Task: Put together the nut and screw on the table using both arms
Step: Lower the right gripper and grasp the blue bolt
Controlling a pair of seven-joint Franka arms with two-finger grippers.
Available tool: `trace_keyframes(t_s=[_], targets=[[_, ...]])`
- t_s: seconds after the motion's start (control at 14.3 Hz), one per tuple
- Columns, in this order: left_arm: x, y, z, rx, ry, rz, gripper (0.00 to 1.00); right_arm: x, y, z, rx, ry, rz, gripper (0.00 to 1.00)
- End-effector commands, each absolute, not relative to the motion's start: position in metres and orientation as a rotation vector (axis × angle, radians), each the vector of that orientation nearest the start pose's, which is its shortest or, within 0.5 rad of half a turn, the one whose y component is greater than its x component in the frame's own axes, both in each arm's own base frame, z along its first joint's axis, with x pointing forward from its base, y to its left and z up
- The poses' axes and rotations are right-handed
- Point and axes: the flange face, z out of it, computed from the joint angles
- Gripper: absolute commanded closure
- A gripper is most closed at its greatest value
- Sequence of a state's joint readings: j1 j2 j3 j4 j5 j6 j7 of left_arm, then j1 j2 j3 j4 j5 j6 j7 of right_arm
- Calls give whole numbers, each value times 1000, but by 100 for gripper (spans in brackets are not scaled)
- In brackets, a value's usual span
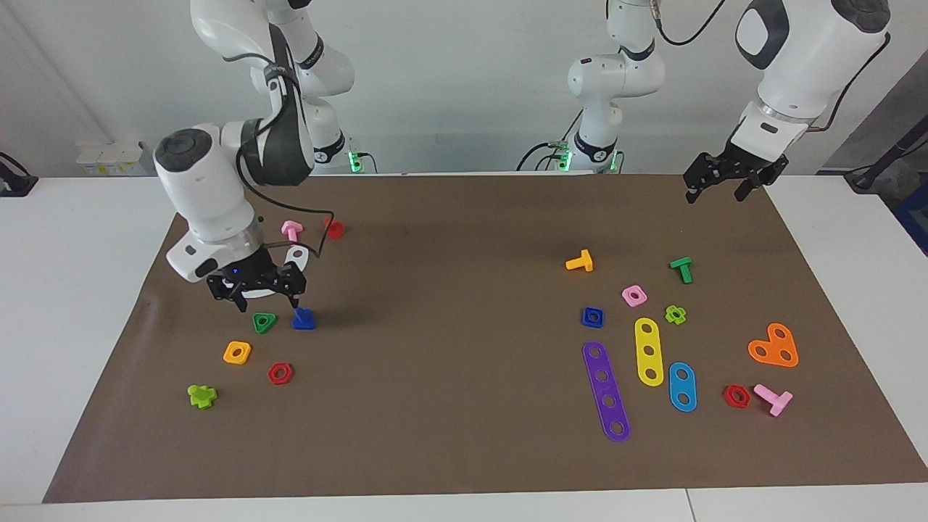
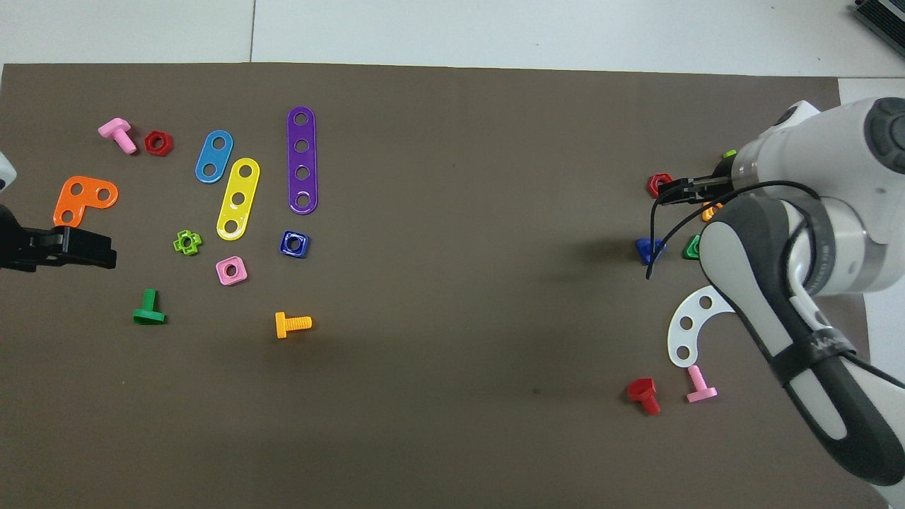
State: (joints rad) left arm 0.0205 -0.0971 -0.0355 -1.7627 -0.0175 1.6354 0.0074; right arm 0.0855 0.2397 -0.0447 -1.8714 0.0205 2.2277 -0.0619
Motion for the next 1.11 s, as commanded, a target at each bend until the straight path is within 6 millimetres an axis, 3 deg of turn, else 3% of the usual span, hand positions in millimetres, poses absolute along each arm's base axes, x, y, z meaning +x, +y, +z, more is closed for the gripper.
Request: trace_keyframes(t_s=[0.0, 0.07, 0.21, 0.35, 0.49, 0.56, 1.05], targets=[[517, -9, 593, -3158, 16, 29, 0, 603, 40, 356, -3106, -250, -214, 0], [518, -9, 593, -3158, 16, 27, 0, 601, 42, 340, -3107, -256, -200, 0], [517, -9, 593, -3158, 16, 29, 0, 588, 45, 327, -3108, -267, -145, 2], [517, -9, 593, -3158, 13, 29, 0, 583, 44, 321, -3105, -312, -136, 17], [518, -9, 593, -3158, 16, 27, 0, 581, 40, 317, -3104, -334, -124, 41], [517, -9, 593, -3158, 16, 29, 0, 581, 40, 316, -3105, -333, -124, 47], [518, -9, 593, -3158, 16, 27, 0, 574, 39, 311, -3103, -345, -98, 58]])
